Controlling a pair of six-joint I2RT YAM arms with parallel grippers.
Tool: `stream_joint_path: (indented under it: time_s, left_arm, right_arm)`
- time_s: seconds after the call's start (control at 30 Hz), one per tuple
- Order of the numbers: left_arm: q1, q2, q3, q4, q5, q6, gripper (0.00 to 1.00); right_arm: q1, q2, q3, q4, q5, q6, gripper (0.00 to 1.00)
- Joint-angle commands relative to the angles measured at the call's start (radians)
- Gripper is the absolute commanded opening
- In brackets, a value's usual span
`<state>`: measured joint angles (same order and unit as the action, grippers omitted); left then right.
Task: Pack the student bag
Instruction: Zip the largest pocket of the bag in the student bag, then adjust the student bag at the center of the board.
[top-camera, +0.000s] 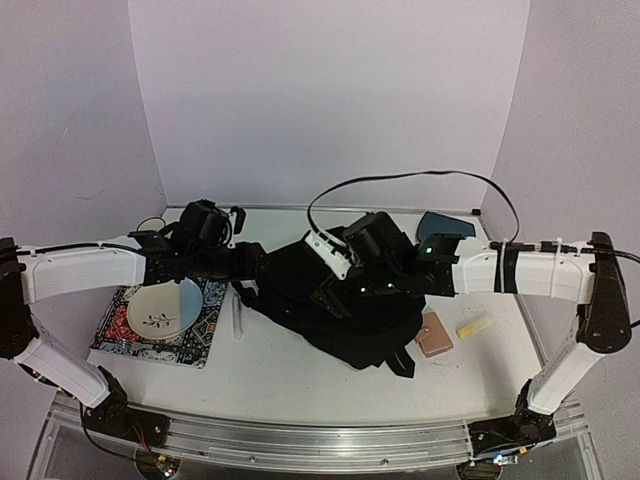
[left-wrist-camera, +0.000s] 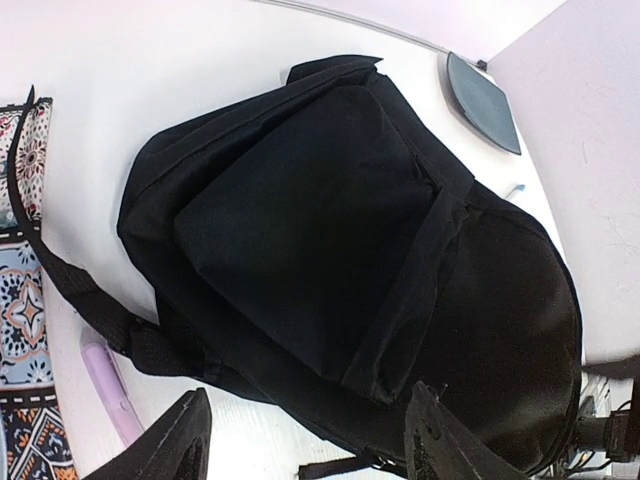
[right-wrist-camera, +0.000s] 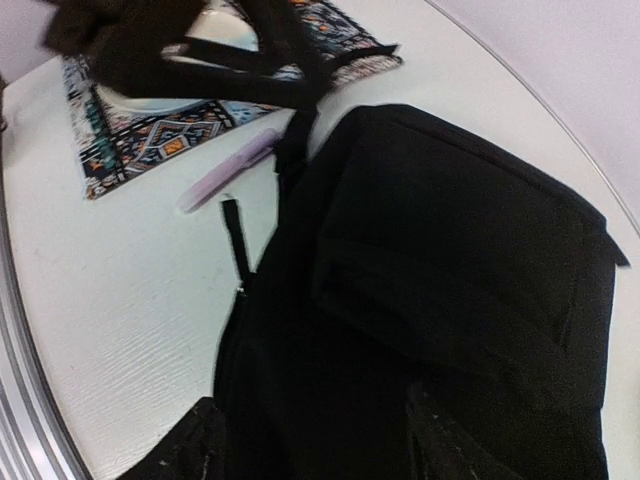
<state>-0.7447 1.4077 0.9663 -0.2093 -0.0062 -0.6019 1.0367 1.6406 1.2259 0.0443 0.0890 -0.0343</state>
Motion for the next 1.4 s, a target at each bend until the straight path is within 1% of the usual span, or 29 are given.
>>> stream_joint_path:
  time_s: [0.0,0.13,0.23,0.4,0.5,0.63,0.67,0.73,0.77,0.83,0.87,0.97,1.03,1.13,1.17,1.27,1.37]
  left_arm:
    - [-0.047,-0.027,-0.017,-0.040,-0.030,-0.023,0.70]
    - [-0.086,0.017,-0.030,-0.040,-0.011,-0.080,0.74]
    - [-0.098,0.062,-0.028,-0.037,0.002,-0.113,0.74]
    - [-0.107,0.127,-0.005,-0.002,0.057,-0.130,0.75]
    - [-0.109,0.190,0.020,0.031,0.093,-0.139,0.75]
    - [-0.118,0.288,0.063,0.065,0.131,-0.143,0.73]
    - [-0.120,0.307,0.071,0.074,0.146,-0.142,0.71]
    - [-0.123,0.342,0.089,0.097,0.163,-0.143,0.63]
    - [-0.124,0.353,0.100,0.104,0.171,-0.141,0.58]
    - [-0.125,0.378,0.129,0.117,0.188,-0.131,0.45]
    - [-0.127,0.389,0.153,0.122,0.198,-0.127,0.39]
    - [-0.135,0.445,0.224,0.135,0.234,-0.111,0.24]
    - [-0.149,0.490,0.278,0.144,0.265,-0.105,0.17]
    - [-0.159,0.505,0.342,0.151,0.279,-0.089,0.03]
    - [-0.159,0.494,0.354,0.151,0.269,-0.078,0.00]
    - [-0.157,0.419,0.378,0.136,0.176,-0.026,0.00]
    - [-0.152,0.337,0.420,0.074,0.077,0.045,0.00]
  right_arm:
    - [-0.123,-0.099,-0.029,-0.100,0.111,0.124,0.69]
    - [-0.277,-0.168,-0.125,-0.134,0.092,0.218,0.76]
    - [-0.370,-0.182,-0.188,-0.138,0.075,0.265,0.80]
    - [-0.461,-0.109,-0.220,-0.136,0.018,0.309,0.82]
    - [-0.472,-0.047,-0.207,-0.134,-0.007,0.313,0.79]
    - [-0.473,0.002,-0.194,-0.129,-0.060,0.315,0.66]
    - [-0.474,0.008,-0.195,-0.129,-0.062,0.315,0.60]
    - [-0.474,0.007,-0.202,-0.130,-0.068,0.316,0.43]
    - [-0.474,0.000,-0.203,-0.137,-0.070,0.315,0.32]
    - [-0.473,-0.037,-0.198,-0.159,-0.075,0.314,0.04]
    - [-0.472,-0.068,-0.193,-0.171,-0.073,0.313,0.00]
    - [-0.466,-0.160,-0.158,-0.225,-0.062,0.307,0.00]
    - [-0.456,-0.211,-0.118,-0.261,-0.062,0.295,0.00]
    - [-0.420,-0.259,-0.046,-0.285,-0.067,0.266,0.00]
    - [-0.407,-0.266,-0.027,-0.290,-0.065,0.256,0.00]
    - [-0.370,-0.273,0.055,-0.296,-0.058,0.219,0.00]
    - [-0.340,-0.260,0.135,-0.295,-0.042,0.176,0.00]
